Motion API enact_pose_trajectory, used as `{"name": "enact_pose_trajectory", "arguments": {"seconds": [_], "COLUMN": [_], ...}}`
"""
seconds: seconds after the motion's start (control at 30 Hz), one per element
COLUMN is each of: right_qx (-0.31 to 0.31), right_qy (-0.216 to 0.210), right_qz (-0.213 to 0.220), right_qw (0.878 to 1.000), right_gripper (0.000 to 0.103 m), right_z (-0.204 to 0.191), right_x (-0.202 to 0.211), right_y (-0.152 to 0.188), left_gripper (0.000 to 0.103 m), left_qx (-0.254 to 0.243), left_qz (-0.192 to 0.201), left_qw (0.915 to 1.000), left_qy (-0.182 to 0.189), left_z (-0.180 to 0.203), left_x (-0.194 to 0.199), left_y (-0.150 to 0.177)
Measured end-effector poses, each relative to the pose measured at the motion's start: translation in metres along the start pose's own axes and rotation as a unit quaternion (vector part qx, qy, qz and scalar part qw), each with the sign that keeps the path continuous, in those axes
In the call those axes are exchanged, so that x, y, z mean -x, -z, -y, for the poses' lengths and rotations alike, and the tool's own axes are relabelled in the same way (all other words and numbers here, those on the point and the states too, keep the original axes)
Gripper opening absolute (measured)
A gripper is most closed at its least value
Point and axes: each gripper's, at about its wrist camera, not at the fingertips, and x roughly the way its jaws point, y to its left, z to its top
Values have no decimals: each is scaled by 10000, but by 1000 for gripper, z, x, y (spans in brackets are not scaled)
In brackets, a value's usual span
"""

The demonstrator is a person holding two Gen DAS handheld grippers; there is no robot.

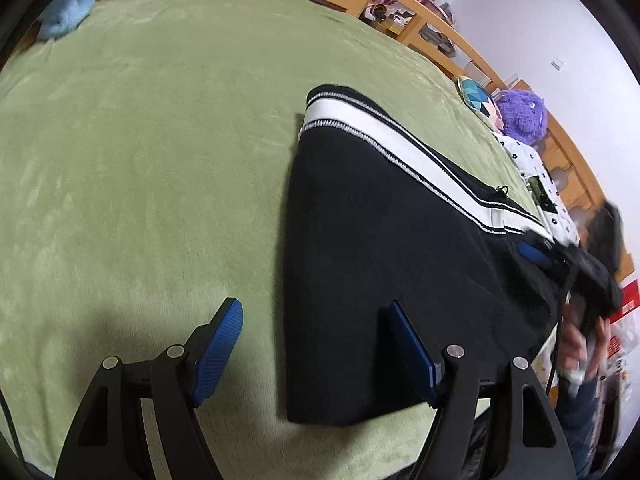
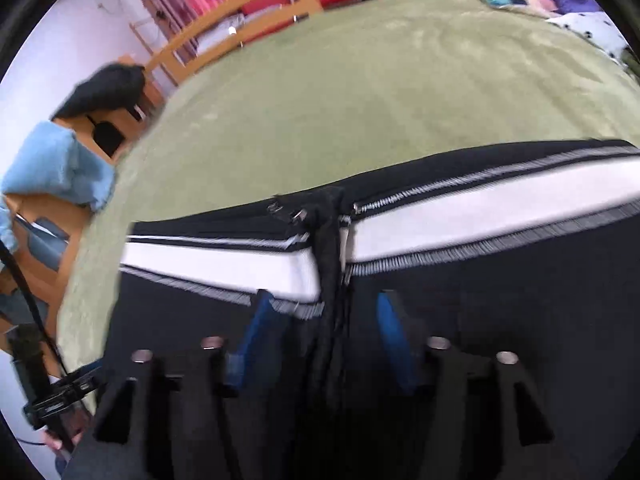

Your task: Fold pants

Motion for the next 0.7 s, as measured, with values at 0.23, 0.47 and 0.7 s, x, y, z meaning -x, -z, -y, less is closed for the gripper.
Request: {"name": "enact_pose_trajectory", "arguments": {"seconds": [0.23, 0.47, 0.7], "right_qx": [670, 676, -569], "right_qy": [354, 504, 721], "right_qz": [-208, 203, 542], "right_qw": [9969, 9962, 9943], "right_gripper": [63, 64, 68], "right_z": [-19, -29, 39], "right_x": [20, 51, 100], "right_y": [81, 99, 109], "left_gripper": [72, 74, 74], "left_qx": [239, 384, 634], "left_qz": [-90, -223, -221], "left_qw": [9993, 9981, 9954], "left_qy": [286, 438, 682], "left_z": [-7, -5, -4], "left_x": [0, -3, -17], "left_y": [11, 16, 6]}}
